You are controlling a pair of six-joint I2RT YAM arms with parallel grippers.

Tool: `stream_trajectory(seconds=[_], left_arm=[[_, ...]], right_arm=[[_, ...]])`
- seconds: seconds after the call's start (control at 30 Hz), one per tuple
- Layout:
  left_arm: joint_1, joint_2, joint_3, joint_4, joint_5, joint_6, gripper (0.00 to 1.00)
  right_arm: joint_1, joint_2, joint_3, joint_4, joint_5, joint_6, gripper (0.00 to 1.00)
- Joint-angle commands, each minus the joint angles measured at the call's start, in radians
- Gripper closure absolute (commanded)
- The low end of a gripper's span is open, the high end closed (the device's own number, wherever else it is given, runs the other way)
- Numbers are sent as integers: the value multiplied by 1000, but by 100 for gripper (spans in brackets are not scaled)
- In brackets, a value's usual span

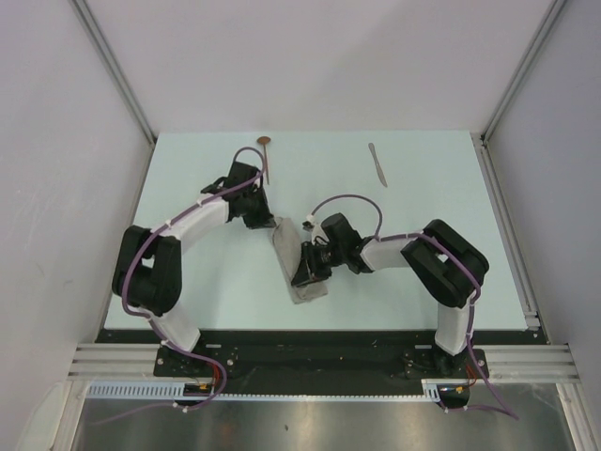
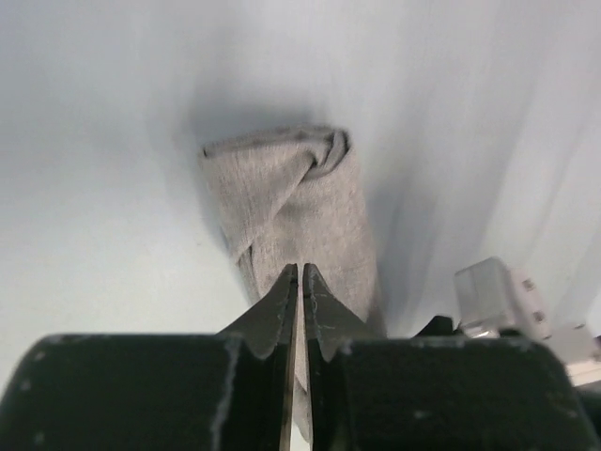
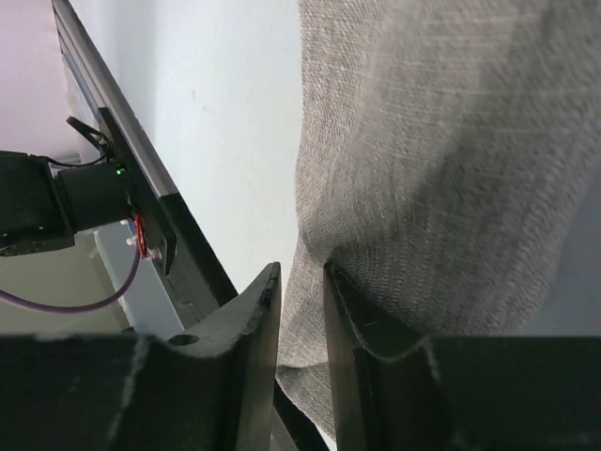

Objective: Fold the napkin into a case and place the utensils inside
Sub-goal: Smooth out the smaller rectangle-folded napkin at the center of the board.

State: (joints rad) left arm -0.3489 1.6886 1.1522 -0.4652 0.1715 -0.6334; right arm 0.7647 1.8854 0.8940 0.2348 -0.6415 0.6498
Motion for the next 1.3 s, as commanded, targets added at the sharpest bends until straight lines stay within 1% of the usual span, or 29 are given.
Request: stream_trajectory(seconds=[0.0,0.13,0.2,0.27,0.43,0.53,0.57,0.67,0.8,0.9,1.03,1.27], left_arm=[[4,34,145,-67,-104,84,90],[1,95,202,-121,-87,103,87],[-4,117,219,-122,-76,113,84],[-12,131,237,-150,-93,124,83],[-38,161,267,-181,-116,135,82],[-62,190,294,-205,-161,147,82],[-68,200,306,-210,-168,152,83],[-91,224,325,-230,-227,153,84],[-111,243,339,-246,-288,161,84],[-111,247,337,-248,-305,159,84],[-116,255,339,-256,-319,161,84],[-121,269,343,-257,-326,156,88]], right_arm=[[8,-9,110,-40,32,-53,70],[-28,1,195,-84,54,-59,68],[-45,24,226,-97,71,-46,67],[-68,40,263,-100,84,-9,67],[-103,60,272,-20,43,74,70],[-120,96,289,1,29,100,76],[-126,110,302,9,19,108,81],[-128,149,316,46,5,137,88],[-128,185,339,96,-6,172,91],[-130,218,371,95,-3,178,93],[-127,238,387,112,19,201,96],[-114,270,431,84,62,191,98]])
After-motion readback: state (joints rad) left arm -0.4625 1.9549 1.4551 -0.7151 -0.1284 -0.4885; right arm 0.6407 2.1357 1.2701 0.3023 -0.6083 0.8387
